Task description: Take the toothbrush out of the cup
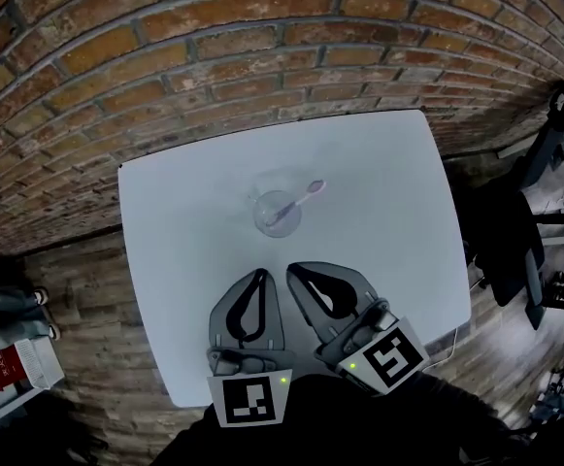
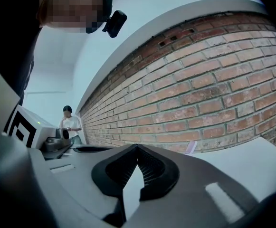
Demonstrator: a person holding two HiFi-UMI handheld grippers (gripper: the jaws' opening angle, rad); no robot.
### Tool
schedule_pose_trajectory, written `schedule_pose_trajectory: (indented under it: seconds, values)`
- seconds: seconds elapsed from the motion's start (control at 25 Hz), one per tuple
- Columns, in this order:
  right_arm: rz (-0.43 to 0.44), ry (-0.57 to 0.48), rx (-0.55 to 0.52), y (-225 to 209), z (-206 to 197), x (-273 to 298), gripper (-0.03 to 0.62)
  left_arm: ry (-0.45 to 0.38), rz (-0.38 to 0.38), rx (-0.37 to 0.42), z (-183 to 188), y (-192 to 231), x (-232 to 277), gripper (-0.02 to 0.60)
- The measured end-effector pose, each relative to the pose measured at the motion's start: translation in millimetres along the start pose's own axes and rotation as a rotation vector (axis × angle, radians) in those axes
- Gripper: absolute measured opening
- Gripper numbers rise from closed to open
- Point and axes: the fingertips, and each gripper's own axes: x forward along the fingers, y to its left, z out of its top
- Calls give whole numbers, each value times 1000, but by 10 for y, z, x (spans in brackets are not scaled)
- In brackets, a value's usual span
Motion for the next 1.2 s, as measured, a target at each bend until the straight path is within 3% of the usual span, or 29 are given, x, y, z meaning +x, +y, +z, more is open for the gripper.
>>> schedule_pose_trajectory:
  seconds: [0.16,0.76,1.0,1.2]
  values:
    - [8,6,19,-50,-66,6,2,8,12,-16,-53,-2,79,8]
    - [-12,36,124,-560,-323,179,2,99,18,43,-295,-61,513,8]
    - [-47,41,144,-755,-446,296,115,135,35,20,-450,49,661,8]
    - [-70,54,174,-896,-528,362,154,127,35,72,-470,42,724,8]
